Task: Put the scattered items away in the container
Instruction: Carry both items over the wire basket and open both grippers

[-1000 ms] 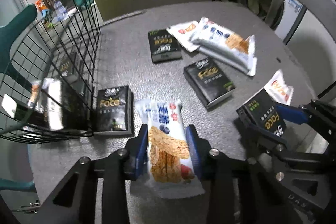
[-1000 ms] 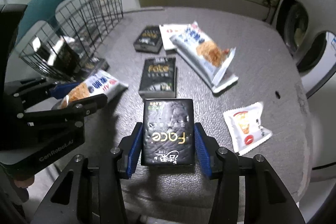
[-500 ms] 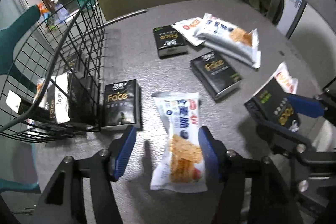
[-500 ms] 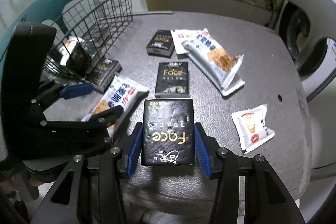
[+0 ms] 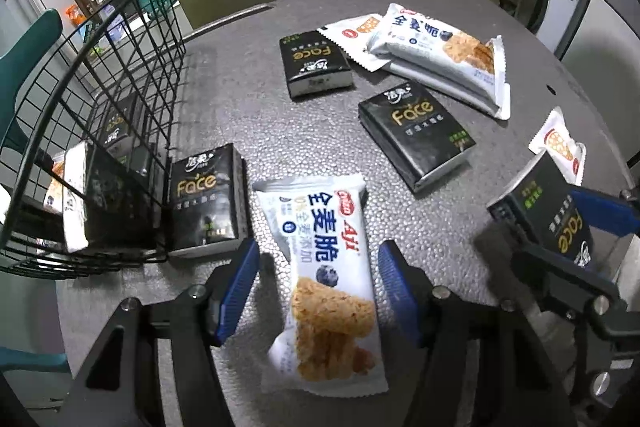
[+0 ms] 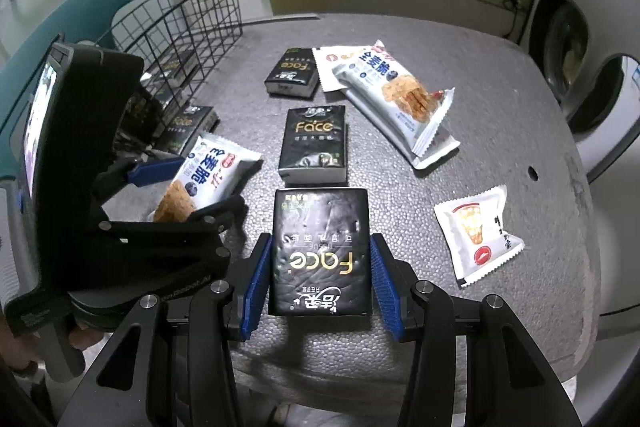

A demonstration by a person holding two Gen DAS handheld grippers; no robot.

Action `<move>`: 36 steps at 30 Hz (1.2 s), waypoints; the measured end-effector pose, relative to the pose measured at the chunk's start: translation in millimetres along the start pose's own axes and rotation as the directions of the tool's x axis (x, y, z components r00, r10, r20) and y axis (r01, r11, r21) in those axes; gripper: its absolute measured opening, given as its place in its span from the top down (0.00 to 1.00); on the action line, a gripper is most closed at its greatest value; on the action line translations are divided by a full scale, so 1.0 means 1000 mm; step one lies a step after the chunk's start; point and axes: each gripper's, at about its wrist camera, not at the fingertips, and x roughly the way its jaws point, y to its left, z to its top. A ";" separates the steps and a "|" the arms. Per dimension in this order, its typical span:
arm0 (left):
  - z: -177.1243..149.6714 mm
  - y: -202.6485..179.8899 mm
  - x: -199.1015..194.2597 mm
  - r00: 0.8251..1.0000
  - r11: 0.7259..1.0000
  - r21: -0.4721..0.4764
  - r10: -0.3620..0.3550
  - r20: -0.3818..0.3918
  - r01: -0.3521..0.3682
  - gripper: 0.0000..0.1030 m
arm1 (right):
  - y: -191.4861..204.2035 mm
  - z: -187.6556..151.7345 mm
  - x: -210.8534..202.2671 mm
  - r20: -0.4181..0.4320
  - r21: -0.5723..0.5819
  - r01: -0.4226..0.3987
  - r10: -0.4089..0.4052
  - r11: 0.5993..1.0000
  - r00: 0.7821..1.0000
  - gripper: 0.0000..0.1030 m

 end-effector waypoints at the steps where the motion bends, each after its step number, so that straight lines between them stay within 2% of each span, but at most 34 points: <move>1: 0.000 0.000 -0.001 1.000 1.000 0.001 -0.005 -0.002 0.005 0.37 | -0.001 0.000 0.001 -0.002 0.001 0.000 0.000 1.000 1.000 0.54; 3: 0.000 0.001 -0.001 0.999 0.999 0.000 -0.032 -0.008 0.032 0.58 | -0.002 -0.001 0.001 -0.004 0.007 0.000 0.001 1.000 1.000 0.54; 4: 0.000 0.001 -0.002 0.999 0.999 -0.007 -0.039 -0.013 0.039 0.60 | -0.002 -0.001 0.001 -0.003 0.008 -0.001 0.001 1.000 1.000 0.54; 8: 0.002 0.002 -0.013 1.000 1.000 -0.008 -0.019 0.013 0.019 0.63 | -0.001 0.002 -0.003 0.010 0.009 0.000 0.000 1.000 1.000 0.54; 20: 0.016 0.031 -0.088 0.988 0.995 -0.048 -0.076 0.137 0.083 0.64 | 0.020 0.031 -0.041 0.091 -0.021 -0.026 0.028 0.999 0.995 0.54; 25: 0.037 0.087 -0.143 0.969 0.986 -0.133 -0.065 0.237 0.099 0.64 | 0.064 0.077 -0.069 0.170 -0.112 -0.072 0.091 0.991 0.981 0.54; 28: 0.053 0.135 -0.168 0.960 0.980 -0.193 0.001 0.282 0.055 0.64 | 0.104 0.108 -0.073 0.202 -0.184 -0.107 0.144 0.977 0.969 0.54; 31: 0.066 0.181 -0.168 0.965 0.972 -0.236 0.053 0.255 0.008 0.64 | 0.147 0.132 -0.055 0.190 -0.247 -0.124 0.173 0.961 0.966 0.54; 36: 0.069 0.231 -0.121 0.985 0.956 -0.284 0.120 0.128 -0.080 0.64 | 0.197 0.145 -0.015 0.147 -0.294 -0.114 0.163 0.949 0.976 0.54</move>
